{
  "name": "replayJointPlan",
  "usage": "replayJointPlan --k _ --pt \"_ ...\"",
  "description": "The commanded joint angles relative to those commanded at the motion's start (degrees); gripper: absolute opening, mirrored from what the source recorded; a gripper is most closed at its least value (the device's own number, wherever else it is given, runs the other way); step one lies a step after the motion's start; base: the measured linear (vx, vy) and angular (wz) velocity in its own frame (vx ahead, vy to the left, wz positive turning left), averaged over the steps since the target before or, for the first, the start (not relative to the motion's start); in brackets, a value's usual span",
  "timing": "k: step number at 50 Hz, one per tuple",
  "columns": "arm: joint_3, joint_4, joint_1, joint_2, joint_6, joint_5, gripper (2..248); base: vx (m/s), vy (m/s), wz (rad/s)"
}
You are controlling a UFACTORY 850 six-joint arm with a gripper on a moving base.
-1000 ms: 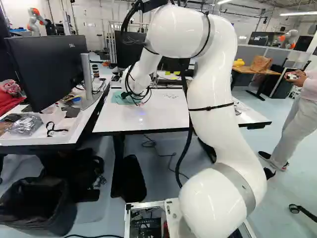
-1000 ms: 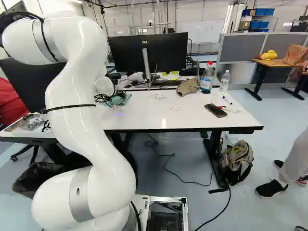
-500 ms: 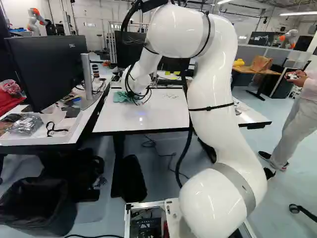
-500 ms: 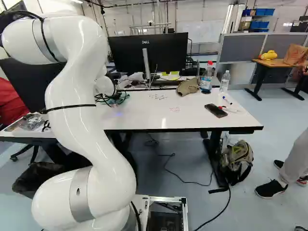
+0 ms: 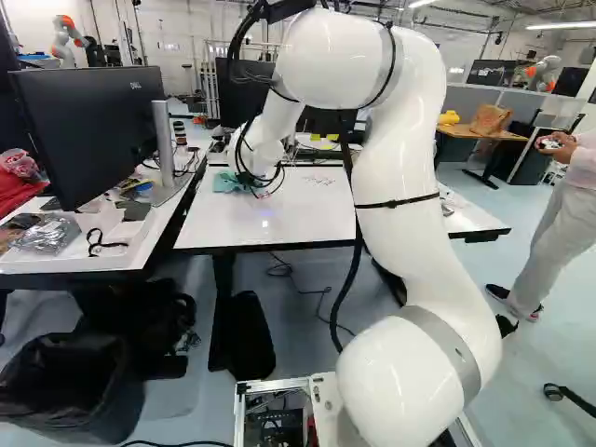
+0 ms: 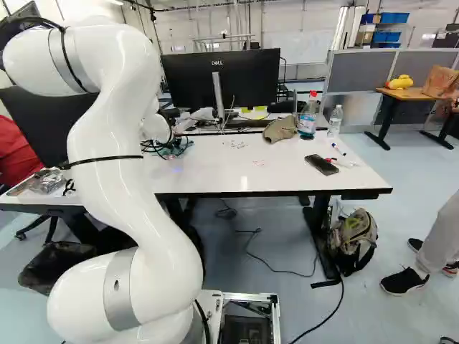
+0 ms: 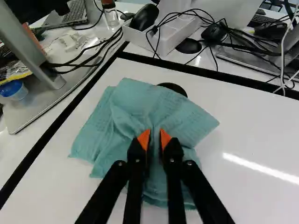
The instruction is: Clean the table with the green towel
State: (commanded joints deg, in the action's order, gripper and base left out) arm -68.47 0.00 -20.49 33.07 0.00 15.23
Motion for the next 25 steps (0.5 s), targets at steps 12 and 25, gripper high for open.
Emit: replayJointPlan --k 12,25 --pt "0.0 0.0 0.0 0.0 0.0 0.0 139 0.0 0.0 0.0" --pt "0.0 0.0 0.0 0.0 0.0 0.0 215 0.0 0.0 0.0"
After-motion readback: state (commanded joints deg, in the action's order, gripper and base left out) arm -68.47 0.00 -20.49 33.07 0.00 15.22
